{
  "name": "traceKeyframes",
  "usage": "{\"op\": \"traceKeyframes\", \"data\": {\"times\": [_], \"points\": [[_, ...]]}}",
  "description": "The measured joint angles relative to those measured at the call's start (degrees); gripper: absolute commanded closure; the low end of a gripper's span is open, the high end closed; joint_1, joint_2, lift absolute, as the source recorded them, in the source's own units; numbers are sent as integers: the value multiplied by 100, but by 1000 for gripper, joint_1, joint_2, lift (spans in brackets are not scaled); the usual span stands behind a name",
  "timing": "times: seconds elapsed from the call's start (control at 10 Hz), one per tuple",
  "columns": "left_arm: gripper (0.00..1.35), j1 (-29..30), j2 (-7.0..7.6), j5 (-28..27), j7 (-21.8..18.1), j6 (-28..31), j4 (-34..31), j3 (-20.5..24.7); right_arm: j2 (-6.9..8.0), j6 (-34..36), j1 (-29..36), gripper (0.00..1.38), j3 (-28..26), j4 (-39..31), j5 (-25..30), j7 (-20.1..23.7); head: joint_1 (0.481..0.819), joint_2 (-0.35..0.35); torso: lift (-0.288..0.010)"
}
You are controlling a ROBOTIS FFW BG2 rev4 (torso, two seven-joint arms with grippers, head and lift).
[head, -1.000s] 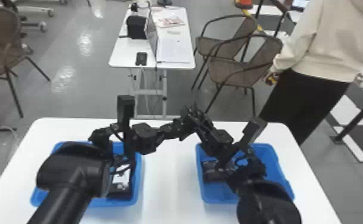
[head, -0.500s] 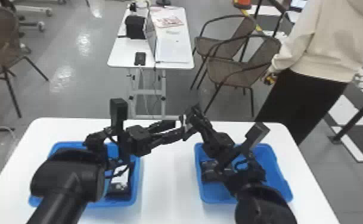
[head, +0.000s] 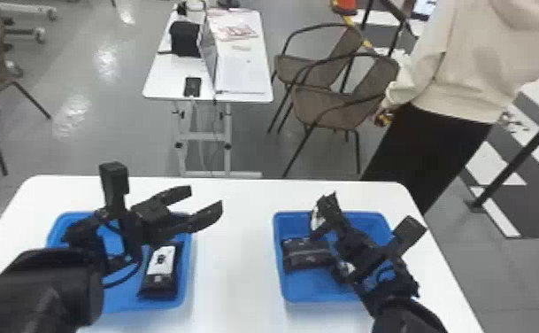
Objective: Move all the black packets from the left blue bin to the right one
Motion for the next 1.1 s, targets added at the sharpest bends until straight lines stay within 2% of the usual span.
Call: {"op": "traceKeyframes", "data": {"times": [0.2,0.3,0.4,0.5,0.6,0.9,1.1], "points": [[1,185,68,138,70,-50,-149,219,-182,218,-160,412,-48,658,-130,-12,695,-183,0],[110,271,72,163,130,-111,-233,306,-215,256,-207,145,-119,785,42,-134,695,-181,0],[157,339,71,146,168,-127,-286,379,-196,121,-154,64,-310,605,528,-593,695,-199,0],[173,390,72,46,193,-111,-299,451,-141,-86,61,113,-459,85,993,-1203,695,-211,0],[174,446,73,-85,256,-22,-301,538,-81,-392,325,125,-526,-478,1103,-1500,695,-230,0],[202,825,75,-330,710,660,-563,826,229,-994,1093,125,-741,-2268,930,-1592,695,-224,0],[202,1060,76,-548,1150,1652,-979,902,347,-1127,1503,127,-689,-3176,818,-1583,695,-204,0]]}}
